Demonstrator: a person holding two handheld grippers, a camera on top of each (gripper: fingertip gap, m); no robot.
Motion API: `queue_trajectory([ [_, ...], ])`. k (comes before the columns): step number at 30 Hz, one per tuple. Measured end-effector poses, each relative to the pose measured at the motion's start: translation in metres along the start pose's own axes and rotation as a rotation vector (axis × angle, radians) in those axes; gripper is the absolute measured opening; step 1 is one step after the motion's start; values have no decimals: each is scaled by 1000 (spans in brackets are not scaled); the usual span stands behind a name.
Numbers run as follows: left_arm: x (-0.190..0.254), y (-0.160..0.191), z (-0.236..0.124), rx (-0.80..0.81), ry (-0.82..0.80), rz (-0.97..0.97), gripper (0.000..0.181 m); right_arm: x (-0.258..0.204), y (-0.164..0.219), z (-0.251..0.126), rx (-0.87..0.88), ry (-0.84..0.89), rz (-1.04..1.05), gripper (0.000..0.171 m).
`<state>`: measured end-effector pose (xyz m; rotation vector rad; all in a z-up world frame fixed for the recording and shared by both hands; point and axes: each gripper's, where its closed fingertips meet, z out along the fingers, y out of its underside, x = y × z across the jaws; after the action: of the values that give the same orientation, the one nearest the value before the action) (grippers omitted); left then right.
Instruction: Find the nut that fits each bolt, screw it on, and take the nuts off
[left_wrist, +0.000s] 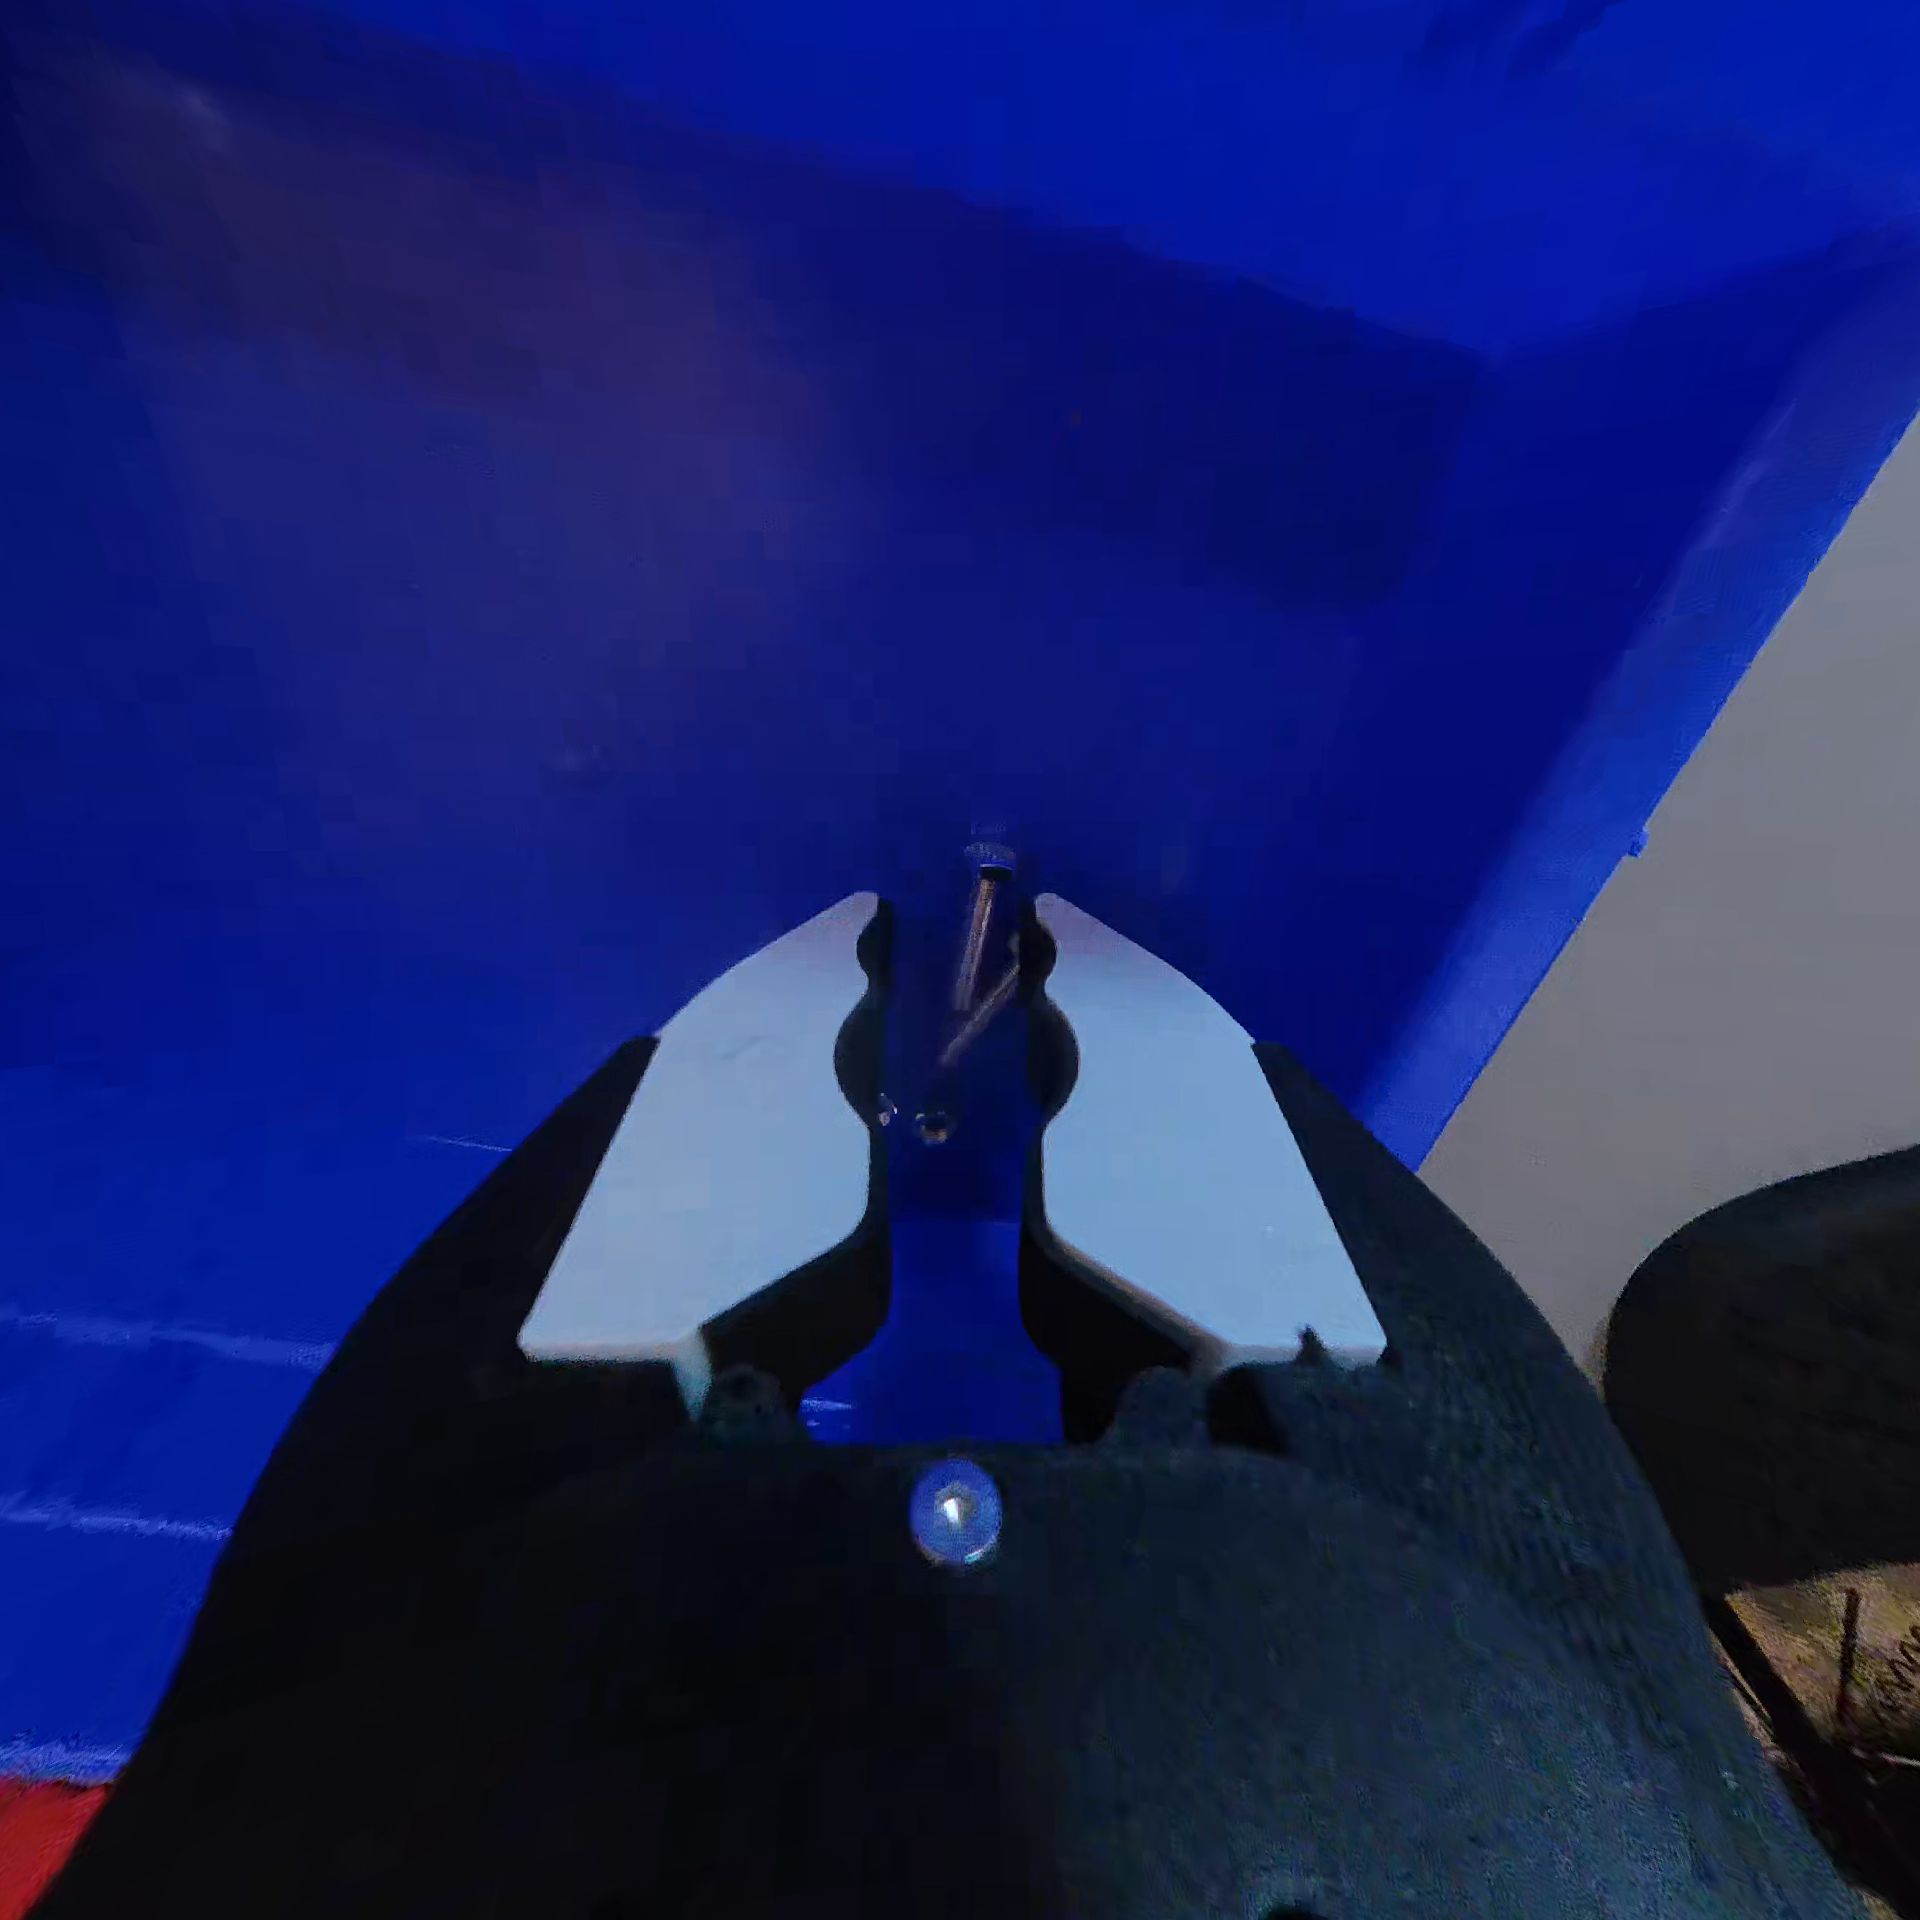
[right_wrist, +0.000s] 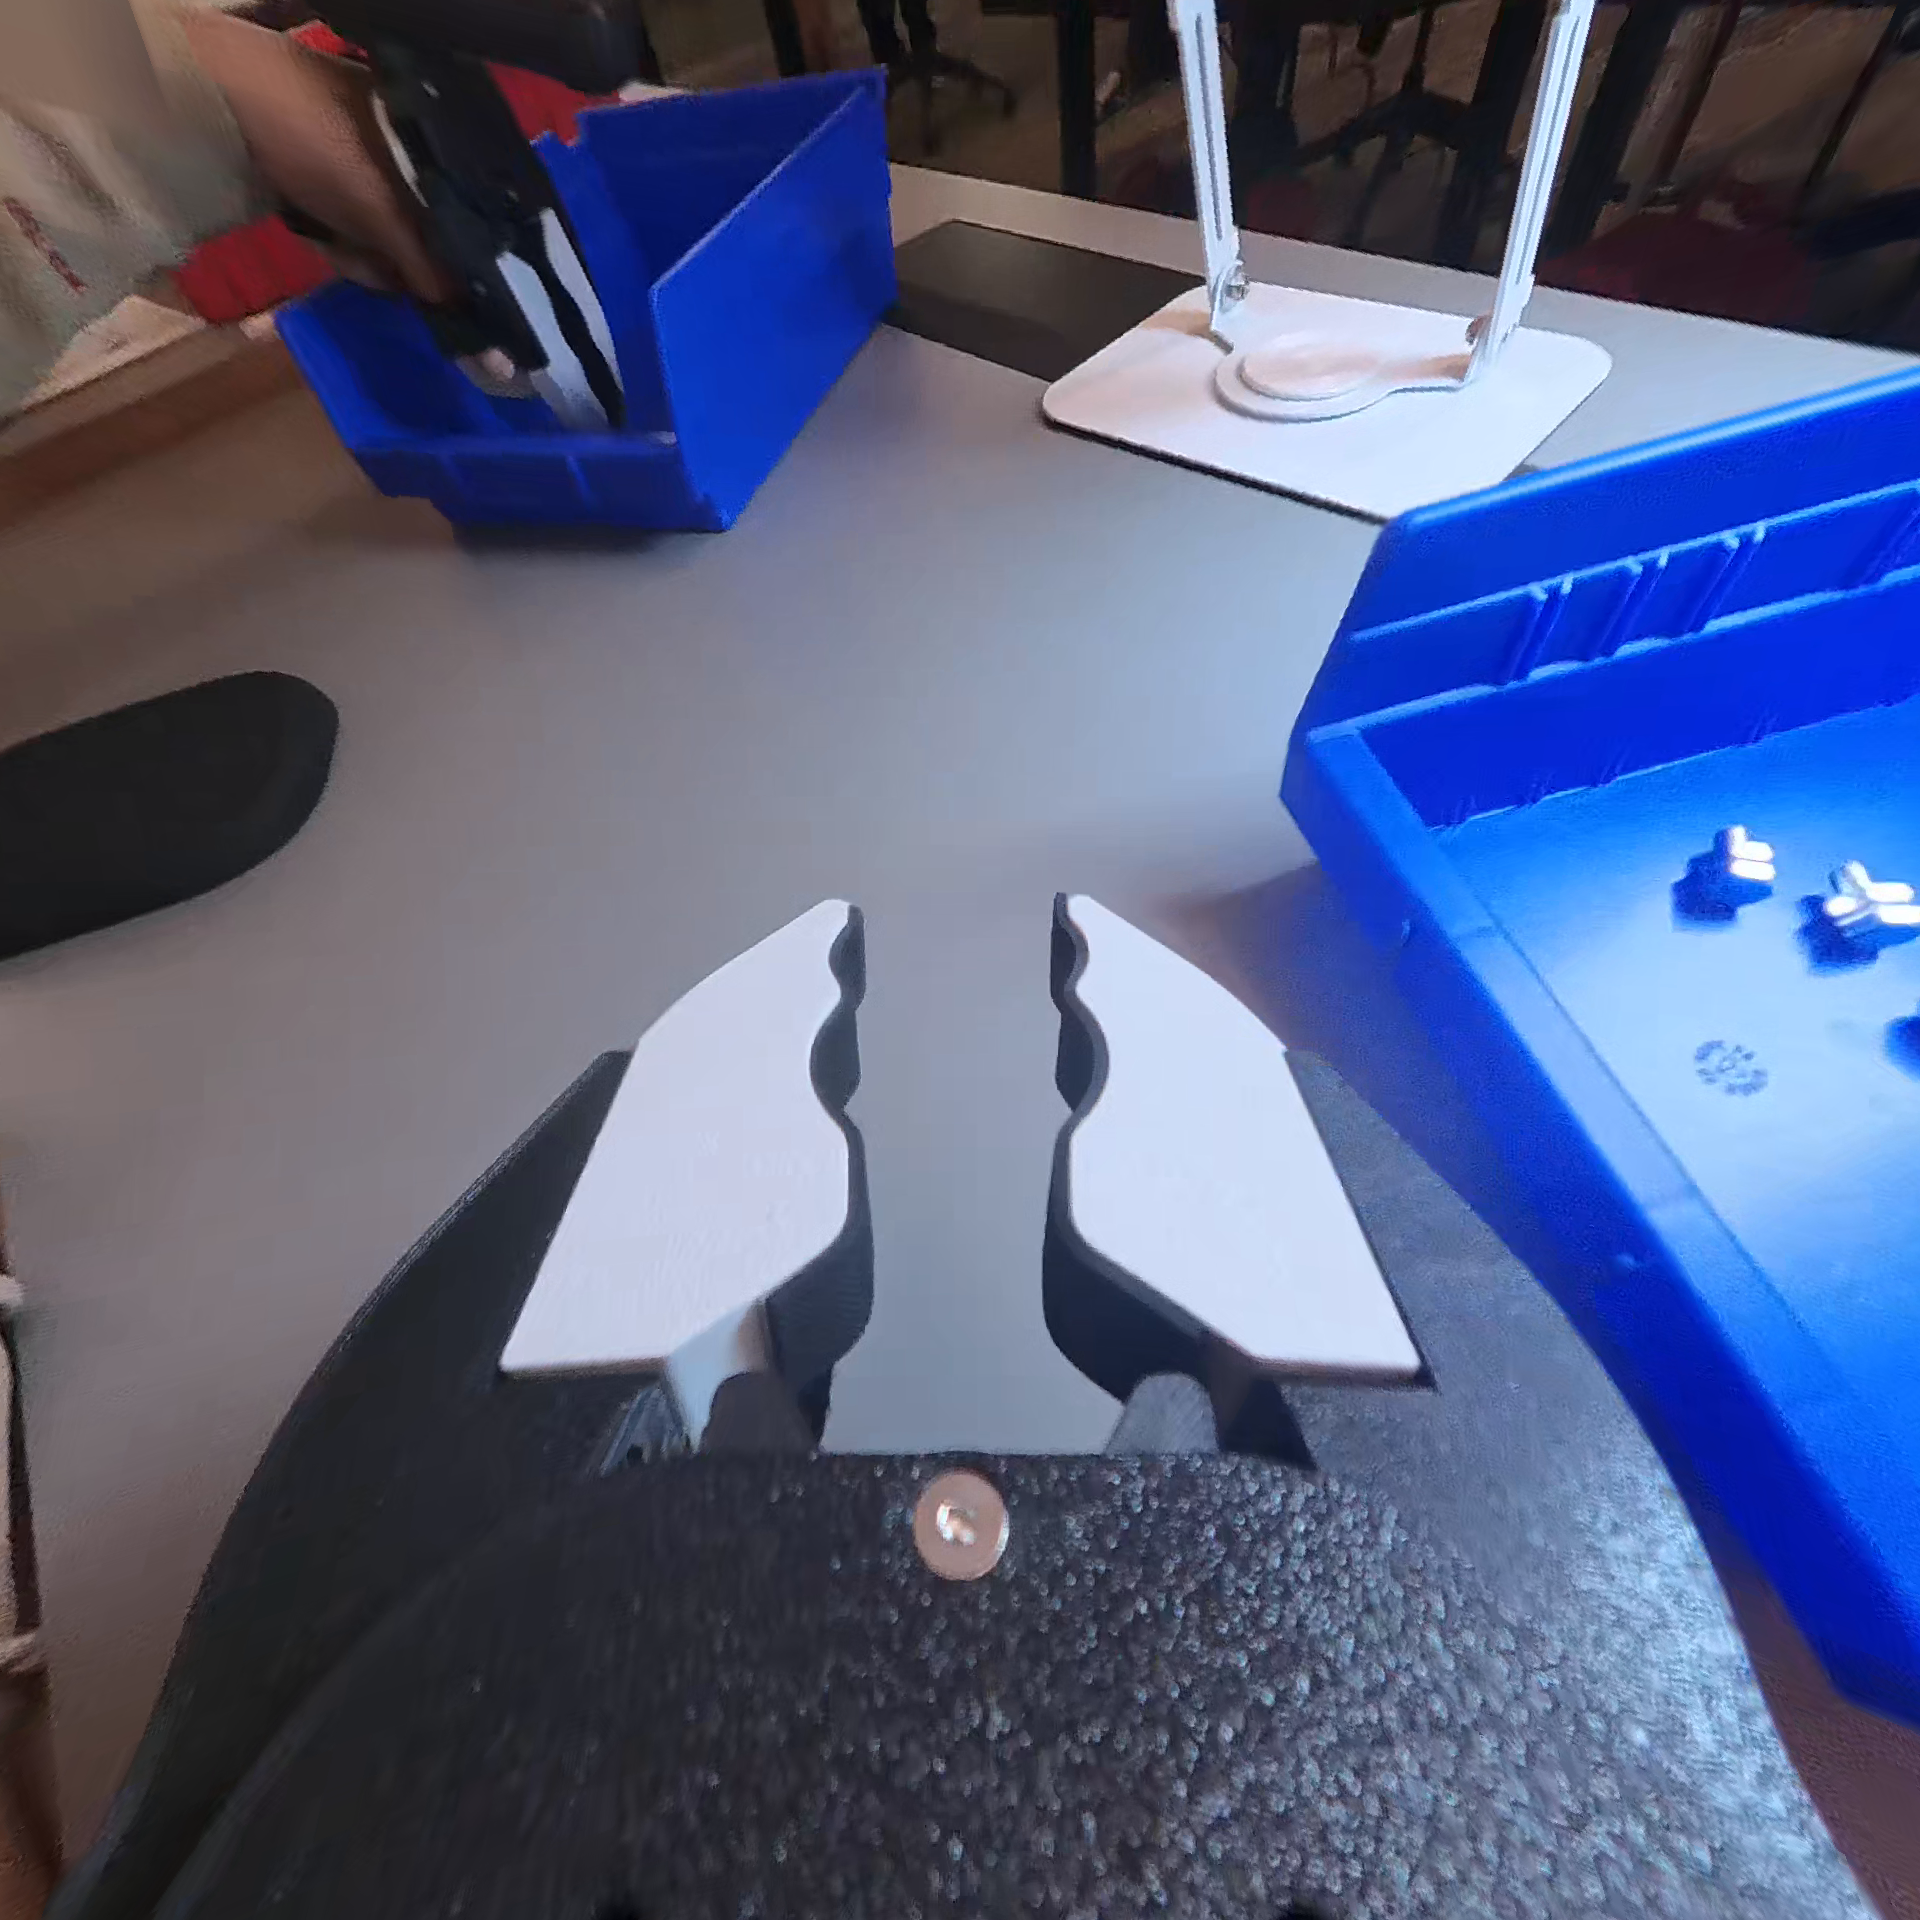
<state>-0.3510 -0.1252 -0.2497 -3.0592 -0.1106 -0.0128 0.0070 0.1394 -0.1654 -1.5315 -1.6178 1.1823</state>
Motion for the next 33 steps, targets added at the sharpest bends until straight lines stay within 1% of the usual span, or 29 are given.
queue_trajectory([
  [3, -3, 4, 9, -45, 4, 6, 22, -2, 15, -7, 0, -8, 37, 33],
  [5, 0, -2, 9, -18, 31, 8, 15, -1, 22, -9, -9, -6, 45, 32],
  [6, 1, -2, 10, -24, 32, 11, 9, -1, 24, -8, -11, -7, 48, 32],
  [8, 1, -2, 10, -29, 12, 40, 8, -3, 25, -5, -15, -19, 50, 31],
  [9, -2, -4, 9, -17, -23, 44, 7, -6, 25, -2, -13, -29, 45, 30],
  [10, -6, -10, 5, 24, -64, 51, 6, -10, 24, 1, -10, -40, 35, 30],
  [11, -3, -18, -3, 86, -72, 60, 6, -14, 22, 4, -6, -49, 18, 29],
  [12, 3, -31, -15, 184, -83, 70, 6, -19, 19, 7, 0, -60, -3, 28],
  [14, 24, -61, -53, 429, -94, 101, 6, -32, 13, 13, 15, -89, -48, 27],
  [15, 40, -77, -77, 578, -78, 113, 6, -38, 9, 17, 31, -105, -67, 27],
  [16, 61, -91, -101, 736, -23, 113, 6, -45, 4, 20, 53, -124, -81, 27],
  [19, 143, -114, -167, 1143, 258, 119, 6, -67, -20, 30, 149, -190, -86, 27],
  [21, 196, -119, -194, 1344, 465, 119, 6, -83, -38, 37, 223, -235, -70, 27],
  [23, 239, -122, -206, 1463, 622, 113, 6, -101, -57, 42, 288, -285, -46, 28],
  [25, 272, -127, -206, 1531, 731, 100, 6, -120, -73, 45, 332, -340, -27, 29],
  [27, 297, -132, -202, 1551, 831, 89, 6, -137, -83, 48, 350, -382, -23, 30],
  [28, 305, -133, -199, 1548, 855, 92, 5, -141, -87, 49, 362, -385, -28, 30],
  [30, 317, -135, -192, 1541, 872, 123, 5, -140, -92, 48, 396, -356, -47, 22],
  [32, 321, -137, -183, 1521, 882, 123, 6, -138, -95, 44, 417, -352, -55, 6],
  [33, 321, -136, -181, 1526, 898, 113, 6, -136, -94, 42, 413, -354, -63, 6],
])
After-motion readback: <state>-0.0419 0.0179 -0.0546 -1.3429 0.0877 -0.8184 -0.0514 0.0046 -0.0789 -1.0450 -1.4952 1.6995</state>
